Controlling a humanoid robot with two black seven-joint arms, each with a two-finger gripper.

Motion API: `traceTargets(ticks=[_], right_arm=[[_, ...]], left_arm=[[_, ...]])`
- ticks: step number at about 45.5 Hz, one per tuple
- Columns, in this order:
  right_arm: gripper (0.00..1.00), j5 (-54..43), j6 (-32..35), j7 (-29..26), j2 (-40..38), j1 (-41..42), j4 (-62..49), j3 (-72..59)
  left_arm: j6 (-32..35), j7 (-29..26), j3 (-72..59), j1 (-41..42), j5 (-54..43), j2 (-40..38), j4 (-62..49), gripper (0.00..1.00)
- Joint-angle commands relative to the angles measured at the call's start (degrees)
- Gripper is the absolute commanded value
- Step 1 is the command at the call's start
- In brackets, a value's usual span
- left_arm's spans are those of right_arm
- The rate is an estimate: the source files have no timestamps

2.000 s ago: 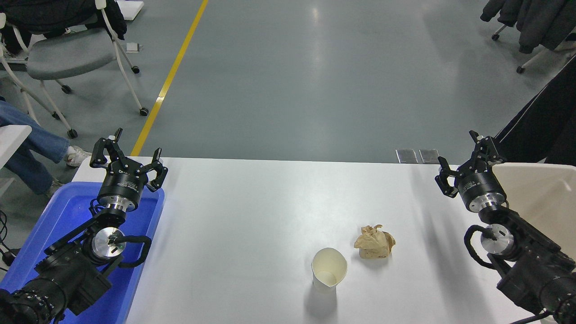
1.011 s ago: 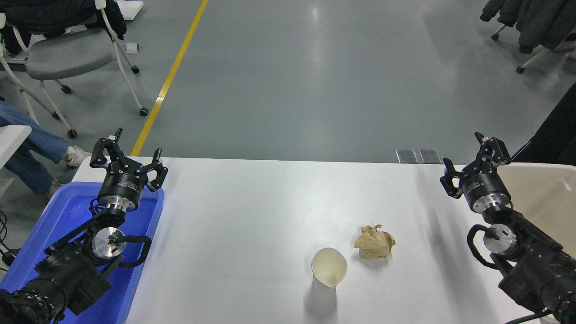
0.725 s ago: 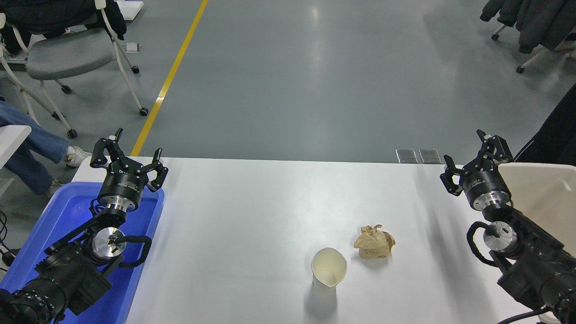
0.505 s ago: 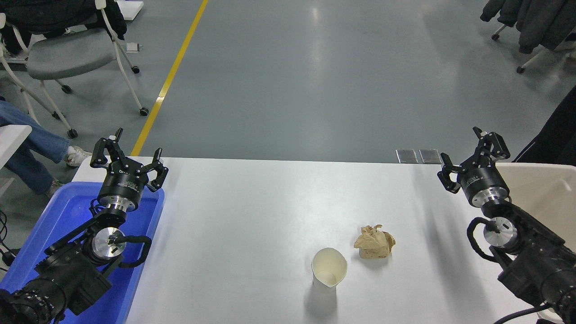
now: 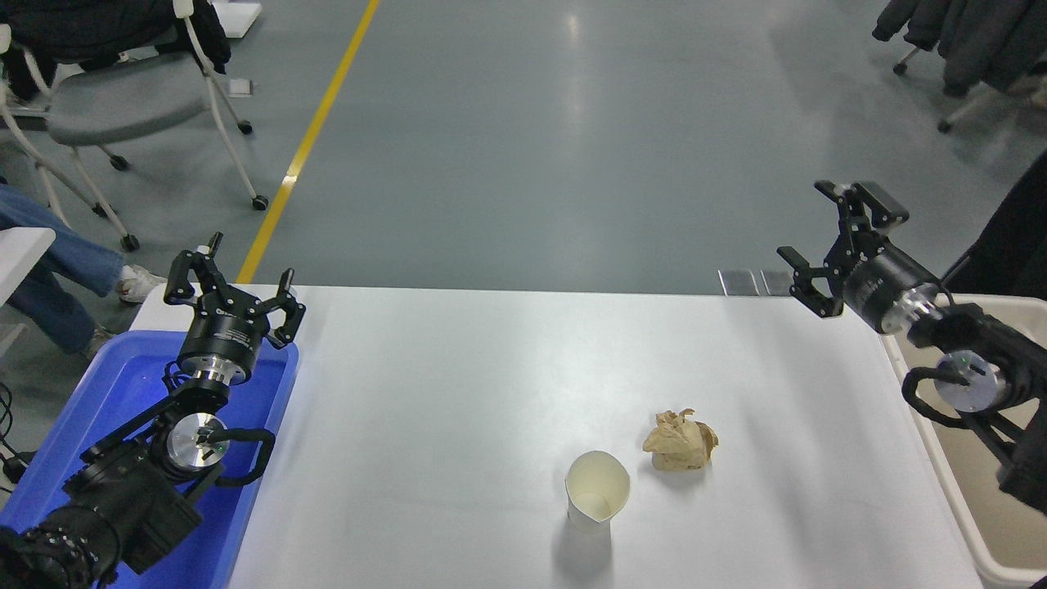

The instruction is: Dispose of the paper cup in the dustbin

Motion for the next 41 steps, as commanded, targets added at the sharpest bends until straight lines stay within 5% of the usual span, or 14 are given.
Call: traceTargets(ticks=[1, 20, 31, 41], right_arm=[[1.00, -13.98, 0.17, -4.51, -7.22, 12.67, 14.23, -13.17], [0.99, -37.72, 0.35, -3.98, -5.99, 30.08, 26.28, -37.42], [1.00, -49.76, -0.09, -0.91, 2.61, 36.59, 26.98, -51.67], [0.99, -50.47, 0.00, -0.56, 10.70, 39.23, 26.72, -58.61]], left_arm=[[-0.03, 0.01, 0.00, 0.01, -0.02, 0.00, 0.00, 1.00], [0.06, 0.01, 0.00, 0.01, -0.02, 0.00, 0.00, 1.00], [0.06, 0.01, 0.00, 0.01, -0.02, 0.00, 0.00, 1.00], [-0.03, 0.01, 0.00, 0.01, -0.02, 0.00, 0.00, 1.00]])
